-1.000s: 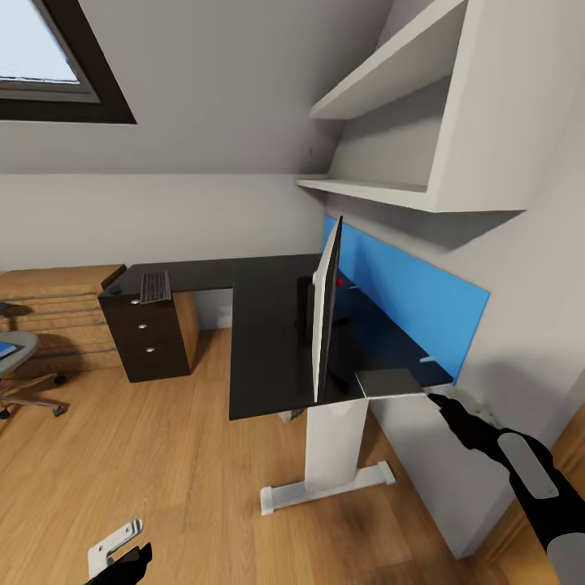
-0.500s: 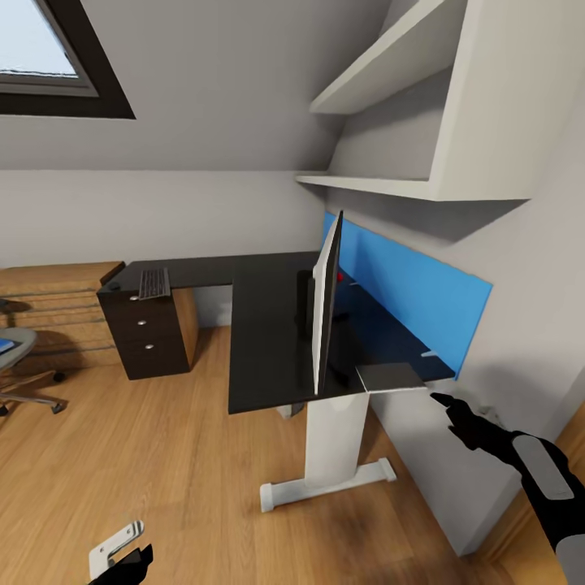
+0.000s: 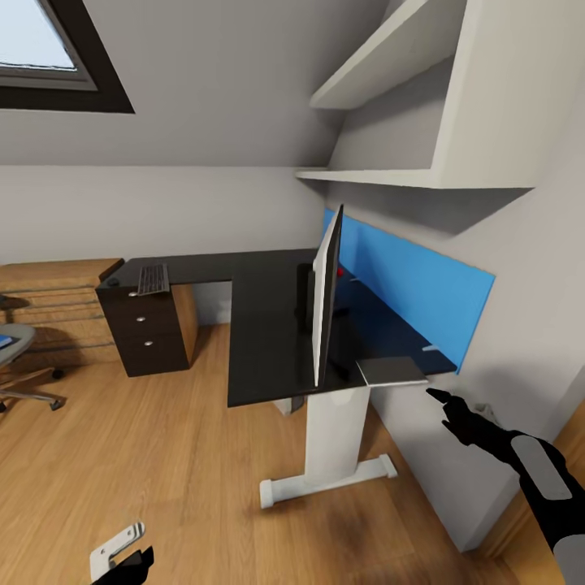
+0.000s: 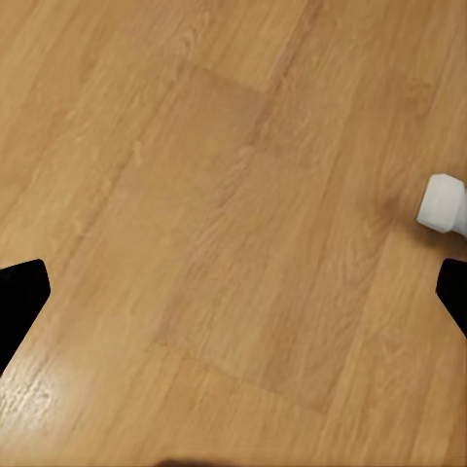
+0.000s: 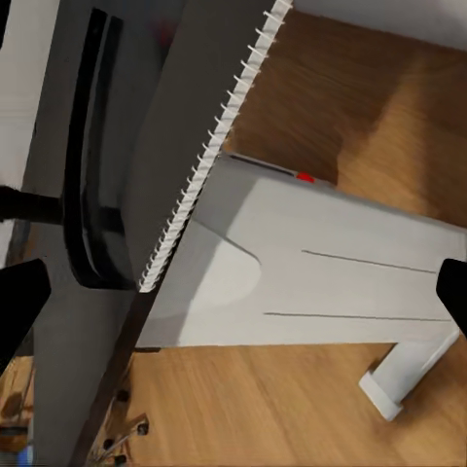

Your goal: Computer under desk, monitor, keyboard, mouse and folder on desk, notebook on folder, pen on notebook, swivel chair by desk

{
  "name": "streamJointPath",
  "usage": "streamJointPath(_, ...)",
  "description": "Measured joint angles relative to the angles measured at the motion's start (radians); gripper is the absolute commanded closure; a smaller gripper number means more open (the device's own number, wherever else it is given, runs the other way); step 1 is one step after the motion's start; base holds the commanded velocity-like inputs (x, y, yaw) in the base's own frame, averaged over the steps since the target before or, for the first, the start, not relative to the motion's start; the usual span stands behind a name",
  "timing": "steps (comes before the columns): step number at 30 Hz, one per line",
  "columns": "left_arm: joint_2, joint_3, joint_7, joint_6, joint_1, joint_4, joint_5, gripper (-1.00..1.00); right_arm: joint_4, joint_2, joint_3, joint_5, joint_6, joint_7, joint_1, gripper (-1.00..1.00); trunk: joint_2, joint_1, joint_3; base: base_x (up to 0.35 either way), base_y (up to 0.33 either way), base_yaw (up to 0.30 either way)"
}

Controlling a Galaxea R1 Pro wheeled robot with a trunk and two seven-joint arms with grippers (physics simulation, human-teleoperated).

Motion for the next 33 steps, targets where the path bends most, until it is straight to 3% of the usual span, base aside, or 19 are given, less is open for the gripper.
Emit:
streamJointPath(1,0.0,0.0,0.0,0.0,0.0,0.003,0.0,-1.0,0.002,0.001,-0.013,-0.037,0.0,0.037,0.0,-1.0,-0.007,0.004,-0.003,0.0,0.0,0.0)
streamJointPath(3,0.0,0.0,0.0,0.0,0.0,0.003,0.0,-1.0,0.008,0.001,-0.018,-0.066,0.0,0.044,0.0,-1.0,-0.021,0.012,-0.009,0.0,0.0,0.0)
streamJointPath(4,0.0,0.0,0.0,0.0,0.0,0.004,0.0,-1.0,0.022,0.0,-0.021,-0.101,0.0,0.047,0.0,-1.0,-0.028,0.015,-0.013,0.0,0.0,0.0)
streamJointPath(5,-0.001,0.0,0.0,0.0,0.0,0.004,-0.002,-1.0,0.058,-0.001,-0.026,-0.197,0.0,0.053,0.0,-1.0,-0.035,0.019,-0.016,0.0,0.0,0.0)
streamJointPath(6,-0.001,0.0,0.0,0.0,0.0,0.004,-0.003,-1.0,0.064,-0.001,-0.027,-0.219,0.0,0.054,0.0,-1.0,-0.042,0.023,-0.019,0.0,0.0,0.0)
streamJointPath(14,-0.002,0.0,0.0,0.0,0.0,0.005,-0.004,-1.0,0.074,-0.002,-0.028,-0.252,-0.001,0.055,0.0,-1.0,-0.098,0.054,-0.044,0.0,0.0,0.0)
streamJointPath(33,-0.002,0.0,0.0,0.0,0.0,0.006,-0.005,-1.0,0.076,-0.004,-0.046,-0.254,-0.002,0.055,0.0,-1.0,-0.231,0.127,-0.103,0.0,0.0,0.0)
